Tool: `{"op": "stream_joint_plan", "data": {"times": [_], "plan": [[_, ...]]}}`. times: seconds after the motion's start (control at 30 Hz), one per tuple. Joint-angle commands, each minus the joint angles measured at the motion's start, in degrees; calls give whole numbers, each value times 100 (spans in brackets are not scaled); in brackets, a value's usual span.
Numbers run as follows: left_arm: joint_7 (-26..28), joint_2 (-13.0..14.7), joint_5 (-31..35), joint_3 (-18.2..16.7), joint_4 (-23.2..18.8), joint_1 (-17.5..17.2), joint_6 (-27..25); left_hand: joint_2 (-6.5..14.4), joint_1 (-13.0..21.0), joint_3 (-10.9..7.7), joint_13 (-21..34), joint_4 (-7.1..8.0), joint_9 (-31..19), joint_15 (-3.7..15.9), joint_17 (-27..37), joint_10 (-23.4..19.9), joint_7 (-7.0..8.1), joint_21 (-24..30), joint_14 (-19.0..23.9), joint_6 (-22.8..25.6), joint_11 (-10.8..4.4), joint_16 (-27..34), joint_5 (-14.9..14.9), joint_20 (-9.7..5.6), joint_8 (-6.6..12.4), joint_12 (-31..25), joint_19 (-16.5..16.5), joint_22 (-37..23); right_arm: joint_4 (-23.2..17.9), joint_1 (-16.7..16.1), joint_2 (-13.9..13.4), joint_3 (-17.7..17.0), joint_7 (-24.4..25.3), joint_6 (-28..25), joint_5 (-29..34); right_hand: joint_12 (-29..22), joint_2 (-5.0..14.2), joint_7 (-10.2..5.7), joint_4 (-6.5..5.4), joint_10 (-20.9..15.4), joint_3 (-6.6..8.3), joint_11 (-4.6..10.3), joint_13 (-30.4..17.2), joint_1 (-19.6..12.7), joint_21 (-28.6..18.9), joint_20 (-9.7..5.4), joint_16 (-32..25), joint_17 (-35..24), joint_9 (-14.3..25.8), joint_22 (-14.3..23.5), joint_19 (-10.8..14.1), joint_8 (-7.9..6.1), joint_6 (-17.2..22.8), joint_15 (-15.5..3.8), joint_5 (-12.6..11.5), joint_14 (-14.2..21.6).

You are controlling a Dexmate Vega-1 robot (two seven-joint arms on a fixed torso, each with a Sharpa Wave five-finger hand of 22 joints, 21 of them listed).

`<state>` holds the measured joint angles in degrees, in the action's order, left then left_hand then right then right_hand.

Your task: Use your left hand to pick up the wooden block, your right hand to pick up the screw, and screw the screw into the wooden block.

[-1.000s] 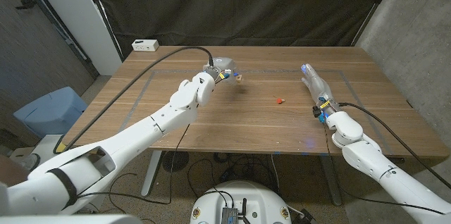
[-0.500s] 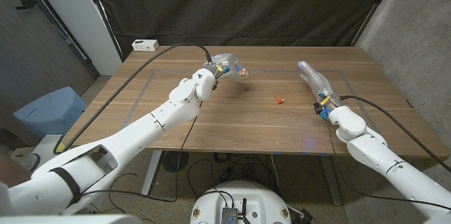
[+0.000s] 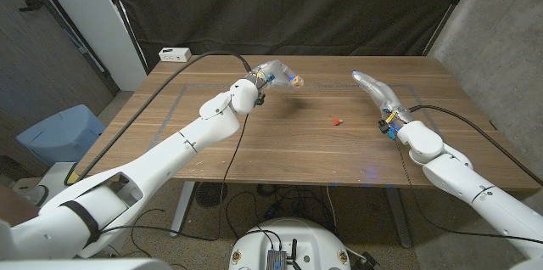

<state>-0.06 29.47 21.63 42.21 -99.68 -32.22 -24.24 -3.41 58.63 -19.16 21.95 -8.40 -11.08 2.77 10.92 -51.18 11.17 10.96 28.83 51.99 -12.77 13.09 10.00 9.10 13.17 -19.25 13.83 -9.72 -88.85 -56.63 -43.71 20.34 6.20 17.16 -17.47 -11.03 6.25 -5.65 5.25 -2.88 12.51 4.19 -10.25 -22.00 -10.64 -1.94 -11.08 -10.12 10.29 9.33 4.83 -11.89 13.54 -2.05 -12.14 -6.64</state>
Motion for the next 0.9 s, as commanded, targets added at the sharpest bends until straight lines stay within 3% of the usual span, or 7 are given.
{"op": "stream_joint_plan", "data": {"times": [0.03, 0.13, 0.27, 0.57, 0.9], "plan": [[-8, -15, -1204, -215, 250, 61, 356, 80, 19, 8, 43, 12, -10, 495, 16, 42, -61, 64, 118, -33, 6, 26, 47, -10, -29, 45, 123, -32, -255, 147, -361, 77, -222, -272, 372, 0, -41, -42, 136, -23, 54, 16, -18, -192, -17, -276, -4, -15, 15, 9, 73, -52, 112, -190, -60, 38], [83, 5, -1355, -214, 310, 53, 499, 110, 34, 9, 53, 11, -12, 488, 19, 67, -72, 94, 149, -30, 7, 37, 57, -54, -34, 66, 214, -35, -340, 172, -475, 91, -290, -357, 458, 8, -104, -68, 222, -6, 72, 22, -19, -274, -14, -272, 0, -16, 20, 9, 83, -61, 162, -187, -49, 39], [129, 16, -1637, -262, 403, 23, 712, 149, 34, 40, 85, 16, -16, 504, 24, 83, -86, 156, 244, -47, 5, 71, 74, -282, -55, 102, 432, -45, -447, 197, -627, 107, -402, -440, 557, 17, -182, -122, 325, 18, 96, 30, -21, -385, -9, -264, 5, -17, 27, 9, 94, -65, 208, -190, -24, 37], [227, -53, -2347, -432, 657, -109, 1077, 165, 35, 55, 99, 17, -17, 527, 27, 85, -103, 157, 290, -68, 5, 88, 81, -320, -68, 115, 460, -51, -678, 210, -952, 117, -534, -709, 806, 27, -283, -233, 444, 61, 141, 58, -23, -567, -3, -236, 10, -20, 38, 8, 110, -79, 296, -185, 30, 34], [156, -35, -2913, -508, 858, -151, 1319, 192, 27, 70, 113, 25, -18, 505, 39, 117, -104, 126, 256, -81, 8, 78, 87, -335, -78, 140, 402, -57, -805, 250, -1157, 148, -576, -875, 1100, 24, -338, -284, 489, 65, 177, 82, -24, -699, -12, -225, 0, -20, 46, 8, 157, -95, 371, -197, 71, 64]]}}
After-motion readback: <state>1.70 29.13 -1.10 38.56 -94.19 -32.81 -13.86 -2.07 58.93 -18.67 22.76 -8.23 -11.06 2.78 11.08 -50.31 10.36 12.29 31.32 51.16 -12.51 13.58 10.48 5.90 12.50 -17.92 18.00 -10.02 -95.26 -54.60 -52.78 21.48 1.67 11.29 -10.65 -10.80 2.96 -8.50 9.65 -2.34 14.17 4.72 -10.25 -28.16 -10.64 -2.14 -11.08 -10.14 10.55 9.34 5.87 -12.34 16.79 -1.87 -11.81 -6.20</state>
